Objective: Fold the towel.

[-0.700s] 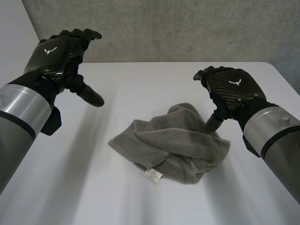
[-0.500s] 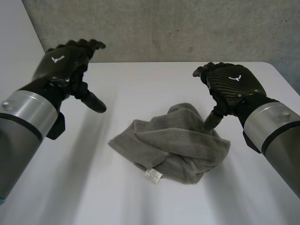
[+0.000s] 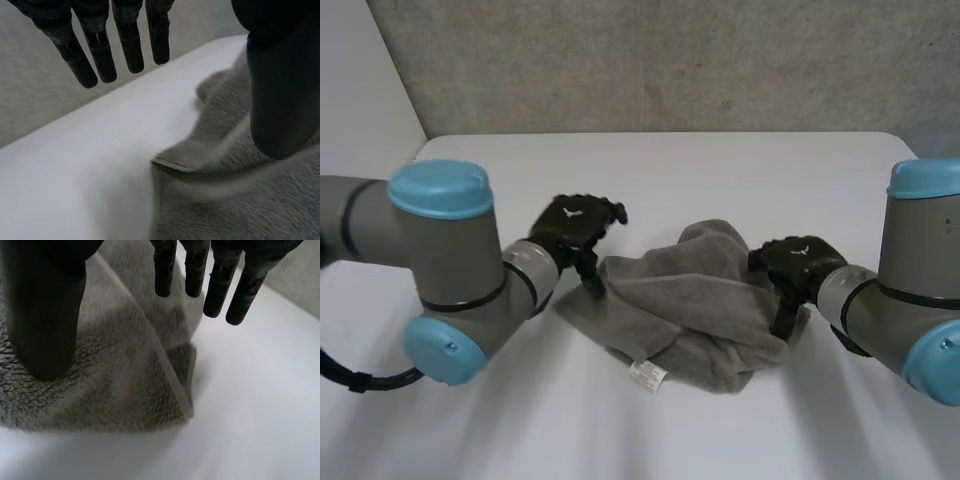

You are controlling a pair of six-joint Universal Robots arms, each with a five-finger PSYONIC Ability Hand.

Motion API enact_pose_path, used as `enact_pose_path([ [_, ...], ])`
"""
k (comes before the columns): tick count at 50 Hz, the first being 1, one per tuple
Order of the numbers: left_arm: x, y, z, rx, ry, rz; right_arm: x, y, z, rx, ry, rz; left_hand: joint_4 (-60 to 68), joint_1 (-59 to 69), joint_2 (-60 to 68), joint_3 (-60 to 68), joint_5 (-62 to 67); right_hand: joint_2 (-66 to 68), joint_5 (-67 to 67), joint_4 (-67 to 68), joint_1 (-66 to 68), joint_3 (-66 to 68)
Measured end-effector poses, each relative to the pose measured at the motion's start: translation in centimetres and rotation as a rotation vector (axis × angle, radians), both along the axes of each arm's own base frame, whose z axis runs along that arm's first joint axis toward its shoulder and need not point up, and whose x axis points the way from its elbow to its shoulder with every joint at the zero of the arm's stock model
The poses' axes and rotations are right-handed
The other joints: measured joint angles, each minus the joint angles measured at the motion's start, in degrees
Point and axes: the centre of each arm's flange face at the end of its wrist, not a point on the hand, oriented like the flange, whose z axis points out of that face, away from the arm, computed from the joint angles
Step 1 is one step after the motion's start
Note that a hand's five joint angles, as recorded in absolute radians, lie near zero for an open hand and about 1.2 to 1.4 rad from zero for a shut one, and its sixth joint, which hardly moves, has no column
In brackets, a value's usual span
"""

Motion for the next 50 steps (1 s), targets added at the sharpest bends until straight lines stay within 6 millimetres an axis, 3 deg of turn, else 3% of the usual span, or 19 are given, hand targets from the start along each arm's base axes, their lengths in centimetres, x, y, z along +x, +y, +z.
enact_pose_path([
  [9, -1.3, 0.6, -2.6, 0.023, -0.056, -0.070, -0.3, -1.0, -2.1, 0.047, 0.001, -0.009, 0.0, 0.0, 0.0, 0.1, 0.0, 2.3, 2.2, 2.3, 2.5, 2.2],
  [13, -1.8, 1.0, -3.6, 0.020, -0.090, -0.095, -0.2, -1.3, -2.7, 0.057, -0.001, -0.006, 4.8, 4.6, 4.2, 4.7, 4.6, 12.5, 9.4, 11.0, 11.5, 10.9],
  [17, -2.2, 1.3, -4.3, 0.007, -0.121, -0.116, -0.1, -1.6, -2.8, 0.054, -0.004, -0.005, 21.7, 22.3, 21.9, 22.5, 20.6, 34.5, 33.5, 36.5, 35.6, 36.2],
  [20, -2.5, 1.3, -4.4, -0.007, -0.132, -0.122, 0.0, -1.8, -2.6, 0.042, -0.011, -0.005, 47.7, 47.0, 46.8, 47.3, 46.2, 53.9, 51.2, 53.9, 50.3, 53.4],
  [22, -2.7, 1.2, -4.2, -0.020, -0.132, -0.122, 0.2, -2.1, -2.2, 0.025, -0.018, -0.004, 57.0, 56.1, 56.1, 57.0, 55.8, 57.1, 54.6, 57.2, 51.6, 56.3],
  [26, -3.2, 0.4, -3.4, -0.060, -0.115, -0.114, 0.7, -3.0, -0.9, -0.038, -0.039, 0.003, 61.6, 57.3, 60.1, 62.9, 59.5, 57.1, 54.8, 57.4, 52.6, 56.5],
  [29, -3.6, -0.6, -2.2, -0.105, -0.094, -0.094, 1.3, -4.1, 0.9, -0.128, -0.071, 0.010, 61.6, 57.3, 60.1, 63.1, 59.5, 57.1, 54.8, 57.4, 53.2, 56.8],
  [33, -4.2, -2.8, 1.2, -0.226, -0.034, -0.023, 2.3, -6.0, 5.8, -0.367, -0.163, 0.026, 61.6, 57.4, 60.1, 63.2, 59.5, 57.1, 54.8, 57.4, 53.5, 56.8],
  [34, -4.3, -3.7, 3.1, -0.286, -0.002, 0.019, 2.5, -6.4, 7.7, -0.463, -0.201, 0.033, 61.6, 57.4, 60.1, 63.3, 59.5, 57.1, 54.9, 57.4, 53.6, 56.8],
  [35, -4.2, -4.1, 4.0, -0.314, 0.014, 0.039, 2.5, -6.5, 8.4, -0.497, -0.215, 0.036, 61.6, 57.4, 60.1, 63.3, 59.5, 57.1, 54.9, 57.4, 53.6, 56.8],
  [38, -3.3, -5.9, 9.8, -0.468, 0.111, 0.161, 2.8, -6.7, 13.2, -0.742, -0.309, 0.058, 61.6, 57.4, 60.9, 63.4, 59.5, 57.1, 55.5, 57.4, 55.8, 56.8],
  [41, -2.0, -6.2, 14.6, -0.577, 0.192, 0.249, 2.8, -6.3, 15.5, -0.864, -0.352, 0.072, 61.6, 57.4, 60.9, 63.4, 59.5, 57.6, 56.3, 57.4, 55.8, 57.7],
  [45, -0.7, -5.2, 18.1, -0.645, 0.250, 0.300, 2.7, -5.7, 16.1, -0.881, -0.356, 0.079, 61.6, 57.4, 60.9, 63.5, 59.6, 57.8, 57.3, 57.4, 56.8, 57.8],
  [47, -0.2, -4.5, 18.3, -0.643, 0.248, 0.303, 2.6, -5.3, 15.4, -0.823, -0.335, 0.082, 61.6, 57.4, 60.9, 63.5, 59.9, 57.8, 57.3, 57.4, 56.8, 57.8],
  [50, 0.3, -3.1, 17.0, -0.599, 0.212, 0.287, 2.4, -4.3, 13.1, -0.667, -0.278, 0.091, 61.6, 57.6, 60.9, 63.6, 60.1, 57.8, 57.3, 57.4, 56.8, 57.8],
])
